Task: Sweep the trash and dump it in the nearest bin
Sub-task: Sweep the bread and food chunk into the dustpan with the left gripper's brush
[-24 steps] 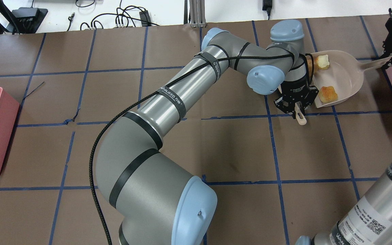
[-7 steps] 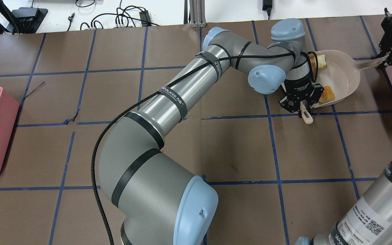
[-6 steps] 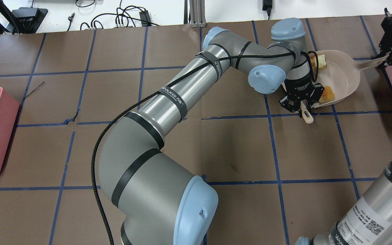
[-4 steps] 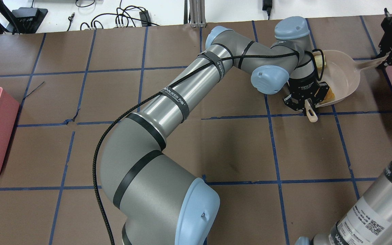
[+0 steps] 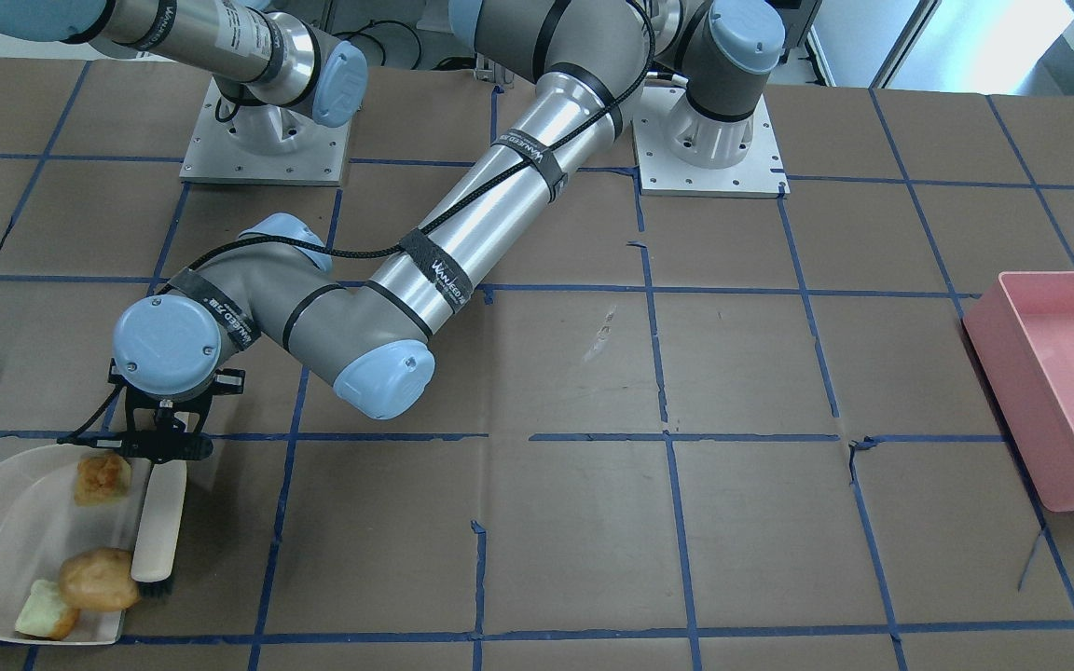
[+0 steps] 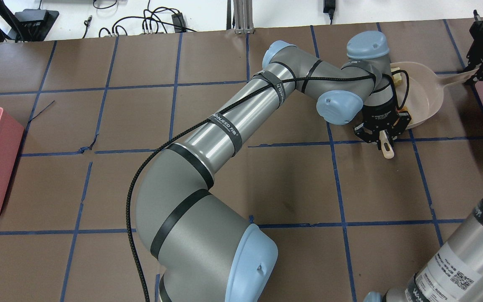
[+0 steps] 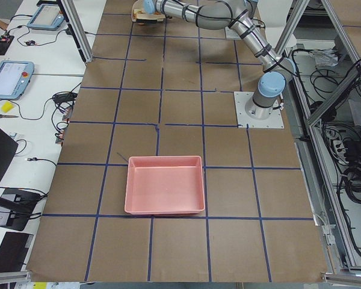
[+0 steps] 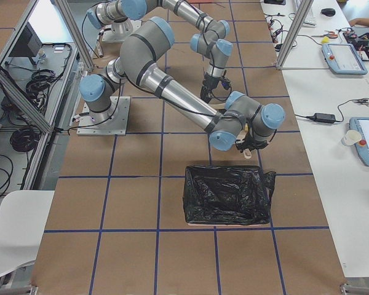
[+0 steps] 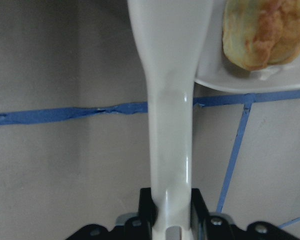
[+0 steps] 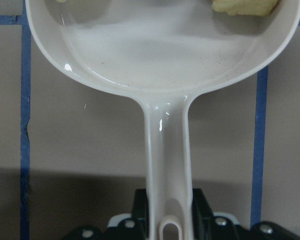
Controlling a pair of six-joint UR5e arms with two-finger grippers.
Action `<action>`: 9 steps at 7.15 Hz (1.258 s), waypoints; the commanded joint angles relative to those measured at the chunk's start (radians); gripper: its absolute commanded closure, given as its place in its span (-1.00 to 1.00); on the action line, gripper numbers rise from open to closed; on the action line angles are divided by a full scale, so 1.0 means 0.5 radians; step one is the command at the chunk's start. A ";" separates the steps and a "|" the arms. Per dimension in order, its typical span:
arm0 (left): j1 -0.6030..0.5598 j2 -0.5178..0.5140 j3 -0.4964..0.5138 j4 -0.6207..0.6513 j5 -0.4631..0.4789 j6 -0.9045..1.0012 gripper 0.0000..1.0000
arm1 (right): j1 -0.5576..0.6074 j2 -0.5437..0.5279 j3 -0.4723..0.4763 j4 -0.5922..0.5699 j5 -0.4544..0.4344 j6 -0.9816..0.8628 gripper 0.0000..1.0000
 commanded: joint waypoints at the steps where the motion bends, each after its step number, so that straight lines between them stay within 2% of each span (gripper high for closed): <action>1: -0.052 0.004 0.035 0.020 0.103 0.137 0.91 | 0.000 0.000 -0.001 0.000 0.000 0.000 1.00; 3: -0.183 0.010 0.085 0.017 0.430 0.568 0.91 | 0.003 0.000 0.002 0.000 0.000 0.000 1.00; 4: -0.232 0.007 0.082 0.017 0.553 0.665 0.90 | 0.003 0.000 -0.001 0.000 0.000 0.000 1.00; 5: -0.245 0.025 0.082 -0.013 0.573 0.644 0.88 | 0.003 0.003 0.002 0.000 0.003 0.000 1.00; 6: -0.227 0.128 0.045 -0.074 0.485 0.598 0.88 | 0.003 0.003 -0.001 0.000 0.003 0.000 1.00; 7: -0.093 0.263 -0.013 -0.303 0.402 0.534 0.89 | 0.003 0.003 0.002 0.000 0.000 0.000 1.00; 9: 0.256 0.582 -0.285 -0.509 0.261 0.524 0.92 | 0.000 0.003 -0.001 0.000 0.012 0.003 1.00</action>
